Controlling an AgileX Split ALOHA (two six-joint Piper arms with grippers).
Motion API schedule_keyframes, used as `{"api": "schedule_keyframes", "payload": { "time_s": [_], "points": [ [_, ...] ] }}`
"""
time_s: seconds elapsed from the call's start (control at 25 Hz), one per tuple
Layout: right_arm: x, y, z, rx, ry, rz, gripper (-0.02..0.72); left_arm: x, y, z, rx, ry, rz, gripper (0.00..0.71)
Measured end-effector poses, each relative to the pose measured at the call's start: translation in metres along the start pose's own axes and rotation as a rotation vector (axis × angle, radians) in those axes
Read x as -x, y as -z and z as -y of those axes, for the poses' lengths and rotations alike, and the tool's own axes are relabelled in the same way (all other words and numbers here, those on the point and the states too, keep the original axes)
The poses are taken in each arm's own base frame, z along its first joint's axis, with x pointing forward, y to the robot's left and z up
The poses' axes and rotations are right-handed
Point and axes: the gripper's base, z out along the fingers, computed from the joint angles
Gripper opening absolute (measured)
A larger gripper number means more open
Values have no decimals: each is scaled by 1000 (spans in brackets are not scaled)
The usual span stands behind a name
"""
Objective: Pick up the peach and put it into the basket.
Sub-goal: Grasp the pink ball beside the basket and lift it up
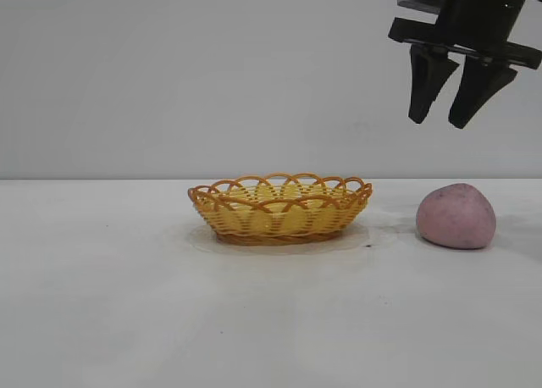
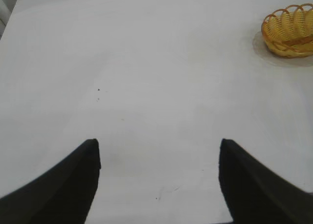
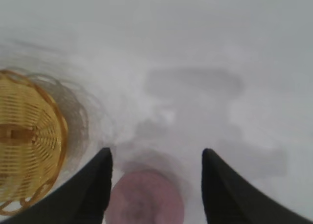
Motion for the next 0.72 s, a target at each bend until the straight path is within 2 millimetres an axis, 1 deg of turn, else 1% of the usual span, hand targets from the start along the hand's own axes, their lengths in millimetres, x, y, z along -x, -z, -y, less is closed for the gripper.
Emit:
{"api": "schedule_keyframes", "payload": {
  "time_s": [0.2,0.48,0.72],
  "points": [
    [-6,-4,-1,16,-24,-77,361,0,0,0,2,1,0,496],
    [-12,-31,-5,19,-11,-174,361,0,0,0,41,24,0,496],
    [-17,-58,3,-7,-23,-247,361,0,0,0,43,25,0,496]
  ]
}}
